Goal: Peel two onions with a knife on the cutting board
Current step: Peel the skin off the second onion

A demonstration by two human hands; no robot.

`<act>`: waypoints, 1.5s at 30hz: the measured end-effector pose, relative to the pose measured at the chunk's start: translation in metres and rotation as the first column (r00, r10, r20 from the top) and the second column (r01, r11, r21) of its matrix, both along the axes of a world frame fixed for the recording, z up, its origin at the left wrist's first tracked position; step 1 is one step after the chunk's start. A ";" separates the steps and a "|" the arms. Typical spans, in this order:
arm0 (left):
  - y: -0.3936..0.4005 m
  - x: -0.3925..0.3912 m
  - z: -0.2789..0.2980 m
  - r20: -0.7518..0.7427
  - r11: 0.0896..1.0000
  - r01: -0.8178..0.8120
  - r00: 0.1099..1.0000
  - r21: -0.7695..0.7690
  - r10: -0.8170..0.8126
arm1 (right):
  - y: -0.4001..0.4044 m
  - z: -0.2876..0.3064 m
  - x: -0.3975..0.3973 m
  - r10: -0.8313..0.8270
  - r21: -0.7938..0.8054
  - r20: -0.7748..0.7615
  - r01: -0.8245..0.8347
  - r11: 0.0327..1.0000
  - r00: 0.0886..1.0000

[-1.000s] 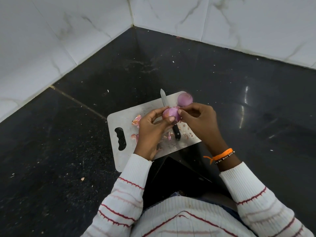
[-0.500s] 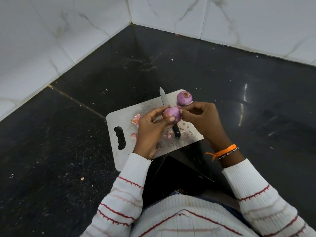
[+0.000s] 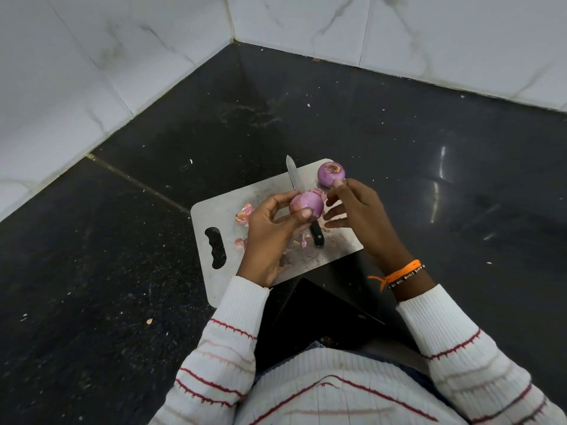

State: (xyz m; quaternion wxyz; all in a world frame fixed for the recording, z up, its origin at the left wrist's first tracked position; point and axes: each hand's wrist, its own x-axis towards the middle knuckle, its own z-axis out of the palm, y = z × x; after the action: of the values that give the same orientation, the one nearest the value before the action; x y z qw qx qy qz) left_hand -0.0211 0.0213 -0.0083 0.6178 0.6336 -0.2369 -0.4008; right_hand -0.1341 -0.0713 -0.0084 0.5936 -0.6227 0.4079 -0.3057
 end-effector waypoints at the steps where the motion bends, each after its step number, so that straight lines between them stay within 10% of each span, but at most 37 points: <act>1: 0.000 0.000 0.000 -0.009 1.000 0.013 1.000 -0.005 -0.013 | 0.001 -0.004 0.002 0.015 -0.046 -0.058 -0.018 0.999 0.998; 7: 0.001 -0.002 0.004 -0.088 0.995 0.077 0.993 -0.067 -0.083 | 0.005 -0.010 0.009 0.020 -0.351 -0.086 -0.049 0.935 0.996; 18: 0.010 0.007 0.008 -0.240 0.980 0.095 0.961 -0.173 -0.135 | -0.008 -0.036 0.010 0.064 -0.429 -0.412 -0.255 0.867 0.909; 30: 0.005 0.004 -0.002 -0.155 1.000 -0.029 0.987 0.000 0.029 | 0.008 -0.002 0.014 -0.022 -0.101 0.014 0.024 0.995 1.000; 45: 0.001 0.001 0.002 -0.023 0.998 -0.060 0.998 0.022 0.060 | 0.008 -0.001 0.014 -0.102 -0.255 -0.094 0.075 0.964 0.990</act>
State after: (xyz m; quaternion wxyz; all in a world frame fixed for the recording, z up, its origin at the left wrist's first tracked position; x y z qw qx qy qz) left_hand -0.0203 0.0226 -0.0066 0.6256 0.6421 -0.2060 -0.3922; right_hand -0.1205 -0.0628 -0.0098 0.4735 -0.6892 0.4242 -0.3475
